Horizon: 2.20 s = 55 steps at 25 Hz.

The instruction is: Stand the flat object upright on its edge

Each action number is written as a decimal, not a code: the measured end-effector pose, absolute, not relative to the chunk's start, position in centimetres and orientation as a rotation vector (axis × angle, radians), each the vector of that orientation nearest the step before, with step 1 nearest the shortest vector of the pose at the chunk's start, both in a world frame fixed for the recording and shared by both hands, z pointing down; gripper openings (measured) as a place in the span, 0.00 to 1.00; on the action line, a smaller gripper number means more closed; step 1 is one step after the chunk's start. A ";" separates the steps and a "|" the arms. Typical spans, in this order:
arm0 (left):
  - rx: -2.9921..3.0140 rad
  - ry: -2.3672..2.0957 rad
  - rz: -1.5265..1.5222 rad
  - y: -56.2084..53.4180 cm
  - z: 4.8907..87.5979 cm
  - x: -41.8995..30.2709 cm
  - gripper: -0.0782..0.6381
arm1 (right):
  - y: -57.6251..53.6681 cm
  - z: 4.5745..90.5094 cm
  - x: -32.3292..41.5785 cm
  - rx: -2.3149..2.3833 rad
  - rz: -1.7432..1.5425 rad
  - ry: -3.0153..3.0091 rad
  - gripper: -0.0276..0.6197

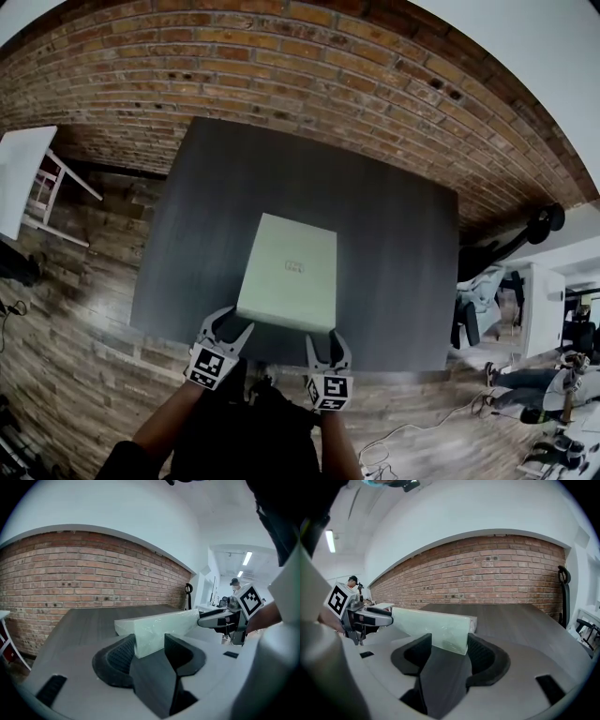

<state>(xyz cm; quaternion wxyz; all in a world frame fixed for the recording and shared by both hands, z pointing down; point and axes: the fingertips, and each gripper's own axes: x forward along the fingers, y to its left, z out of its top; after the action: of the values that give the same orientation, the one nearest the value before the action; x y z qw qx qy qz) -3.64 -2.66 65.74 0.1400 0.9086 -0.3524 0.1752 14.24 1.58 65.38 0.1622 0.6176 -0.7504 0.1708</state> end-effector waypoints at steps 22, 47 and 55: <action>2.739 -0.885 0.443 -6.0 60.1 -3.9 0.38 | -2.1 59.7 14.0 1.839 0.472 -2.082 0.41; 2.778 -1.030 0.381 -9.4 56.1 -2.0 0.40 | -4.9 55.7 16.1 1.704 0.266 -2.218 0.41; 2.725 -1.063 0.407 -10.9 55.0 -0.9 0.40 | -6.9 54.4 17.3 1.688 0.305 -2.228 0.41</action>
<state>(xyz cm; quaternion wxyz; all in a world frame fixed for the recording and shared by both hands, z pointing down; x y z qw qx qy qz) -0.90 -10.93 54.99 0.0940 0.9187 -0.3583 0.1373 17.28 -6.90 54.39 0.1641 0.5923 -0.7816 0.1069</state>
